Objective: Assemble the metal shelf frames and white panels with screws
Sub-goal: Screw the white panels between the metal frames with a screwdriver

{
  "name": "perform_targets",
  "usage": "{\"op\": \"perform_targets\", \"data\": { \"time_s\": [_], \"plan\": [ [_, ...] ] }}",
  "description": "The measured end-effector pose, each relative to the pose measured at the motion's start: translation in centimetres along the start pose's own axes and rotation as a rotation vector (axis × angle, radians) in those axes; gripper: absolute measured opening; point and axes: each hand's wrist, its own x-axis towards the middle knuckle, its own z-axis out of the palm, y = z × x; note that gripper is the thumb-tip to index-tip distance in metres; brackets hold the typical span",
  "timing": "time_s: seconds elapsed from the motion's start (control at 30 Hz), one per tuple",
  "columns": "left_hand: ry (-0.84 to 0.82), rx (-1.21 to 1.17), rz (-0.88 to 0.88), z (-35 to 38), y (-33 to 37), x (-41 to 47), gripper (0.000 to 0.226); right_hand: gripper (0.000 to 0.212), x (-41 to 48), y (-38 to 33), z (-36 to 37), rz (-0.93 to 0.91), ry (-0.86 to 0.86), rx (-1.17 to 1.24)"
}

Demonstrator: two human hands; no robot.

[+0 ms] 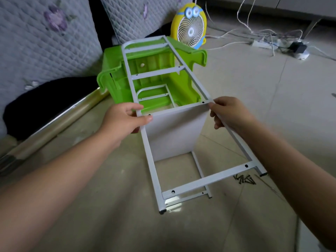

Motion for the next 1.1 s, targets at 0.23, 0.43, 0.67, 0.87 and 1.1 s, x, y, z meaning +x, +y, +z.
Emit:
{"op": "perform_targets", "data": {
  "time_s": [0.23,0.43,0.67,0.87,1.1],
  "plan": [
    [-0.115,0.843,0.13,-0.5,3.7,0.4,0.016,0.013,0.1,-1.0,0.0,0.05,0.015,-0.092],
    [-0.153,1.06,0.143,-0.2,3.8,1.7,0.014,0.01,0.3,-1.5,-0.3,0.108,0.007,-0.077],
    [-0.183,1.215,0.179,0.7,4.2,1.3,0.006,0.01,0.2,-2.0,-0.1,0.078,0.036,-0.153],
    [-0.184,1.246,0.198,1.0,4.2,1.1,0.011,0.012,0.1,-2.3,-0.2,0.108,0.043,-0.108],
    [-0.17,1.239,0.165,0.7,4.3,0.8,0.01,0.024,0.0,-2.2,0.6,0.09,0.065,-0.171]
  ]
}}
